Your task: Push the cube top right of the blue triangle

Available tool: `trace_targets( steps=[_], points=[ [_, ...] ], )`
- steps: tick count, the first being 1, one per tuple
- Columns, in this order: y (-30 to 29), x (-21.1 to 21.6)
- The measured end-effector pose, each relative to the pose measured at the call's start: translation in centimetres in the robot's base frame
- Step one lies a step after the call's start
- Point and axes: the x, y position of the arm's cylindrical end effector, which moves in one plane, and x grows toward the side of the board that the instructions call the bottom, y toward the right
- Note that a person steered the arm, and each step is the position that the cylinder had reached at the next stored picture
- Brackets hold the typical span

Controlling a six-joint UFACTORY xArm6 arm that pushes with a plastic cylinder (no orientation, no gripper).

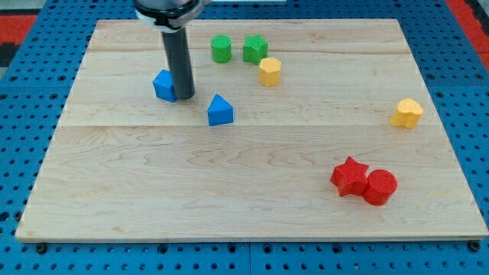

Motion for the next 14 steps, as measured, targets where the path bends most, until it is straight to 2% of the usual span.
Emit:
trace_targets(
  steps=[1, 2, 3, 5, 6, 7, 10, 11, 13, 14],
  points=[
    [1.1, 0.4],
    [-3.7, 3.8],
    [-6.4, 0.4],
    [0.0, -0.1],
    [-6.0, -2.1],
    [-9.0, -2.8],
    [-0.3, -3.7],
    [-0.3, -6.2],
    [2.5, -2.5],
    [3.4, -2.8]
  ],
)
